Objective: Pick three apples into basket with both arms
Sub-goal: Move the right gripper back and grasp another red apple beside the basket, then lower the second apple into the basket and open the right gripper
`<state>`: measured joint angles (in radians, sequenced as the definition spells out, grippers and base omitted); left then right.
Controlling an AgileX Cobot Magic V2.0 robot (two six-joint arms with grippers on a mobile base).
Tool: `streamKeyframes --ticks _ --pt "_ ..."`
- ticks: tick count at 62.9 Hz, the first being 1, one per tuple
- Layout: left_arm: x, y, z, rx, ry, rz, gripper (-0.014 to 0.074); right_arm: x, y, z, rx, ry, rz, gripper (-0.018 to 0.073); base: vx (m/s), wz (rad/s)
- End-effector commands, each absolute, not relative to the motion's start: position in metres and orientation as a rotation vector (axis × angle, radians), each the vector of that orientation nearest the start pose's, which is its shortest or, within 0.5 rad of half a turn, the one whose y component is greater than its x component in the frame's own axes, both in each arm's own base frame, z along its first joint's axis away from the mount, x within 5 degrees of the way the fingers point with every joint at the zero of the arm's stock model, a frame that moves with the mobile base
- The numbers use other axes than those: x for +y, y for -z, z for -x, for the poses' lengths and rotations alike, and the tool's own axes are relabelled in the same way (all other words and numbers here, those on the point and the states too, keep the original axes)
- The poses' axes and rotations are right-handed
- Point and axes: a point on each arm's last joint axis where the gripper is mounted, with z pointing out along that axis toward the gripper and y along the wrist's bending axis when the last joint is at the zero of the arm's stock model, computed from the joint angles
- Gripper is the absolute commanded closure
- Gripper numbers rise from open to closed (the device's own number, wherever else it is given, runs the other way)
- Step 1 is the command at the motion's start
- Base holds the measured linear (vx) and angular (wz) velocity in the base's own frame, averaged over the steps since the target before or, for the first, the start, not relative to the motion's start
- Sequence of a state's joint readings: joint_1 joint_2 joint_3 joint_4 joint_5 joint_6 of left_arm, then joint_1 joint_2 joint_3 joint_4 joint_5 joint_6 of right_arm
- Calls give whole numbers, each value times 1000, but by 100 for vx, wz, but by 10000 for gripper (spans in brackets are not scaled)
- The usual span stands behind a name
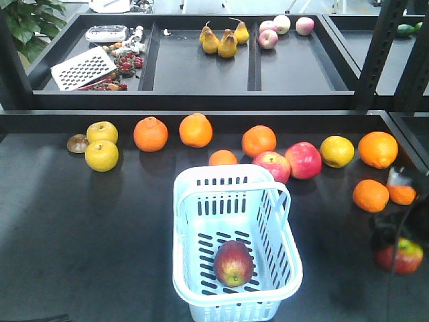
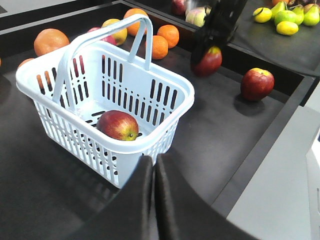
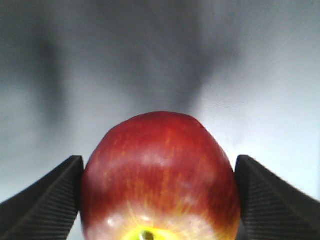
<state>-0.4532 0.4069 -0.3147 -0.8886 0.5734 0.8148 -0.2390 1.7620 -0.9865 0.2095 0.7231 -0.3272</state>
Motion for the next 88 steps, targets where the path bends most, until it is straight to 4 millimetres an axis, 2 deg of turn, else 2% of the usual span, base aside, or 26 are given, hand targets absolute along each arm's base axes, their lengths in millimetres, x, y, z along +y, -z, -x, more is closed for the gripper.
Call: streamKeyframes --ticks 1,8,17,24,28,36,44,49,54,60,68,74,78,88 --pt "-71 -269 -61 1819 728 -683 603 -52 -221 -294 2817 -200 -20 568 0 0" --pt "-71 -269 -61 1819 728 -683 603 -31 -260 -275 2718 -299 96 564 0 0" --pt "-71 -269 -61 1819 728 -683 603 16 -301 -246 2602 -486 293 561 0 0" --pt "-71 -269 -61 1819 728 -683 603 56 -322 -230 2487 -546 444 560 0 0" --pt "-71 -269 -61 1819 728 -683 603 74 -327 -224 2451 -578 469 559 0 0" --pt "-71 -269 -61 1819 728 -683 603 106 -324 -224 2417 -612 509 554 0 0" --pt "-71 -269 -61 1819 728 -683 603 132 -309 -236 2405 -624 535 541 0 0" --pt "-71 -268 -61 1820 729 -684 603 142 -296 -244 2425 -624 543 510 0 0" --pt "-71 -268 -61 1820 729 -684 603 148 -281 -253 2463 -622 549 430 0 0" --pt "-71 -268 -61 1820 729 -684 603 151 -268 -262 2486 -606 533 270 0 0" --pt "-71 -268 -61 1821 729 -685 603 152 -264 -270 2455 -582 503 5 0 0" --pt "-71 -268 -61 1821 729 -685 603 152 -265 -271 2444 -580 493 -129 0 0" --pt "-71 -268 -61 1821 729 -685 603 152 -265 -270 2448 -580 496 -171 0 0" --pt "-71 -268 -61 1821 729 -685 603 152 -265 -270 2448 -580 497 -148 0 0"
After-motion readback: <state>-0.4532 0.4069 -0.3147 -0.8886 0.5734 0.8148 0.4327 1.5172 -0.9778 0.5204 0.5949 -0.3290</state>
